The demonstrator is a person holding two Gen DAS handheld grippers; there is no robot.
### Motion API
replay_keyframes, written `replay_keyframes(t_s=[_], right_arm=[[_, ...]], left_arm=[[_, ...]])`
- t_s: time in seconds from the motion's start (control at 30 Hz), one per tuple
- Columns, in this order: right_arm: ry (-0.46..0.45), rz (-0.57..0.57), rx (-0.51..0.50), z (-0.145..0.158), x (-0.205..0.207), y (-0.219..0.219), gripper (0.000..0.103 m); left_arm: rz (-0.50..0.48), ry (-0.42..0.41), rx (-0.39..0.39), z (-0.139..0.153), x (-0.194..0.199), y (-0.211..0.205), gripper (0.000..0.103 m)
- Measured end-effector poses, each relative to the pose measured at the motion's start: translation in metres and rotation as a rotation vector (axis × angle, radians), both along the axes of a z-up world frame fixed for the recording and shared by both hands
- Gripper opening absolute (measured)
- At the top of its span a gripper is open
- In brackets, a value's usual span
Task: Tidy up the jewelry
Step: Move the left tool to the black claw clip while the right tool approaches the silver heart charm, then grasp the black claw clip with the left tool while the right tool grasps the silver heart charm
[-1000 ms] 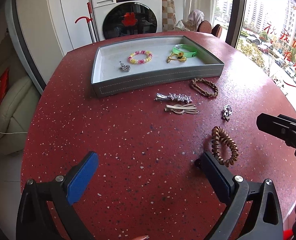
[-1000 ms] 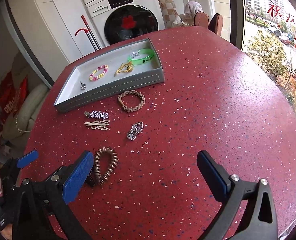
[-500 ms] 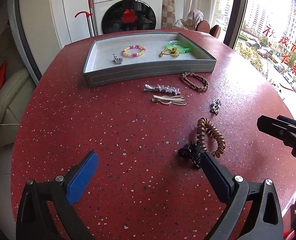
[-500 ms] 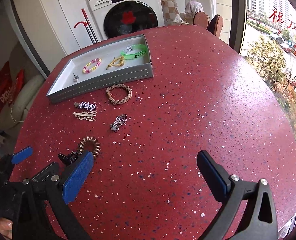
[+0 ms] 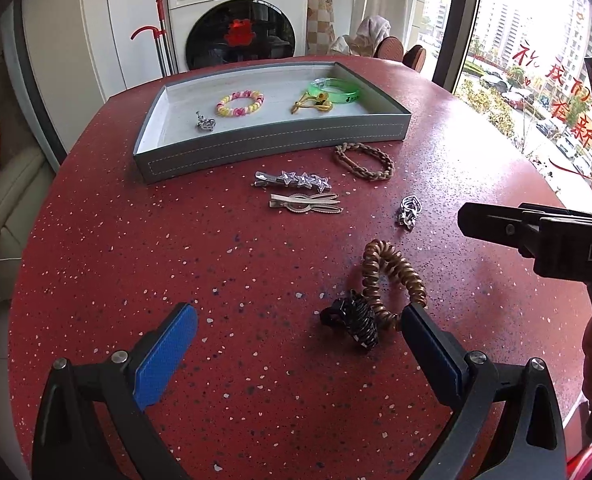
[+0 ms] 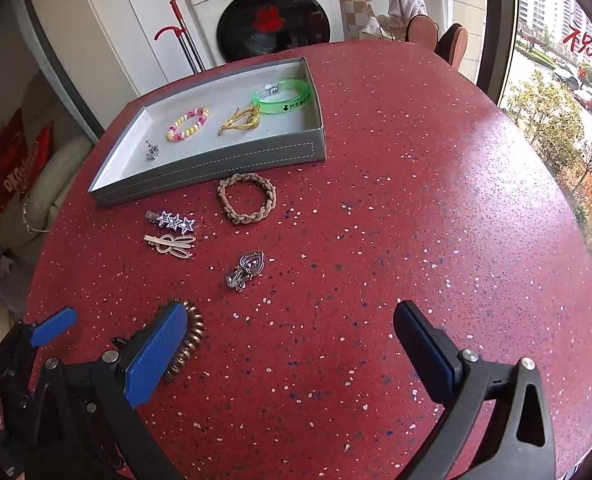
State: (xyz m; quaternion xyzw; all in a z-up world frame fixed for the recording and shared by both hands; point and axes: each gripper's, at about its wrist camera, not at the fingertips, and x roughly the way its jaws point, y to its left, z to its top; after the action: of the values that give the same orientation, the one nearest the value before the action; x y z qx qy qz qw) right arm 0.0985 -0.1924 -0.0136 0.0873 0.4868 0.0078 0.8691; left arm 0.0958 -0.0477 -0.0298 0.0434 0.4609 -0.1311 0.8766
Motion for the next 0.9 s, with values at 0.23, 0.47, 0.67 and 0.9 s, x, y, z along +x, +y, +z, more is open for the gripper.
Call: replay_keyframes(t_s=[0.23,0.47,0.67,0.9], right_arm=[[0.028,0.015,-0.01,-0.013,0.014,0.011,0.1],[0.054,0.028,-0.062,-0.027,0.028,0.028,0.084],[0.045,0.042,-0.136,-0.029,0.036,0.04,0.067],[0.032,0.056,-0.185,-0.028,0.036,0.047,0.037]], left_arm=[[0.02,0.007,-0.01,-0.005,0.0,0.009,0.103],[0.024,-0.013,0.034,-0.013,0.002,0.002,0.103],[0.051,0.01,0.048,-0.022,0.011,0.007,0.103],[0.05,0.0,0.042,-0.02,0.015,0.008,0.091]])
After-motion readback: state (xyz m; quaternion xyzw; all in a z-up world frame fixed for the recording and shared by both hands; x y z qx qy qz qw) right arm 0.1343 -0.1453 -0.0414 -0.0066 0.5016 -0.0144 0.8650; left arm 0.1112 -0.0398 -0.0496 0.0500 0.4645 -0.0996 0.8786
